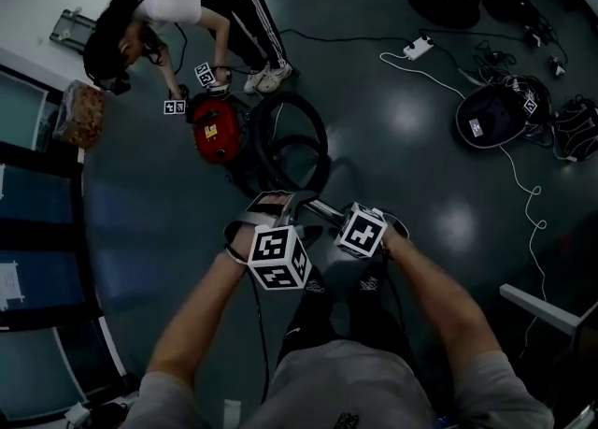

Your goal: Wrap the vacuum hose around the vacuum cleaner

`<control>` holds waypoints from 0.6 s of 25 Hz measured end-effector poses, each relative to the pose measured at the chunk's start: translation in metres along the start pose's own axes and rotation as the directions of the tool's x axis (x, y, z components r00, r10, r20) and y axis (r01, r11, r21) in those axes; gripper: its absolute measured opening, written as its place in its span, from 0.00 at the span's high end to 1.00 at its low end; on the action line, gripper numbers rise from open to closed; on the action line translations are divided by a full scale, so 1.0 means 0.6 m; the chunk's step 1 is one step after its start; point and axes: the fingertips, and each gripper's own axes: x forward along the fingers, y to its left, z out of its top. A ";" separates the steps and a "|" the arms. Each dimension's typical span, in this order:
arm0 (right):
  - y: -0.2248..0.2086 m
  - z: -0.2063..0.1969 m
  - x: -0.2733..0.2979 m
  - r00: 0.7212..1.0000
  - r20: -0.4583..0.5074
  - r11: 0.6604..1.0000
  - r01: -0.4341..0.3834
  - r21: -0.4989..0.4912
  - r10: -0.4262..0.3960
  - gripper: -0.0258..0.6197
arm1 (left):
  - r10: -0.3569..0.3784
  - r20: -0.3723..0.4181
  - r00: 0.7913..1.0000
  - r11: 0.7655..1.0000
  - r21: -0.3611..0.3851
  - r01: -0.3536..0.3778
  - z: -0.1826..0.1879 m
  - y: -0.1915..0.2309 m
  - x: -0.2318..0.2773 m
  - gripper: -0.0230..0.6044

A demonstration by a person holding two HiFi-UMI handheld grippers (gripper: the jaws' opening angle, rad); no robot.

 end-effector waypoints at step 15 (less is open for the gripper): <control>-0.021 0.001 -0.005 0.942 -0.336 0.971 -0.067 -0.232 -0.015 0.84 | -0.273 -0.053 0.961 0.961 0.038 0.275 -0.081 -0.025 0.070 0.51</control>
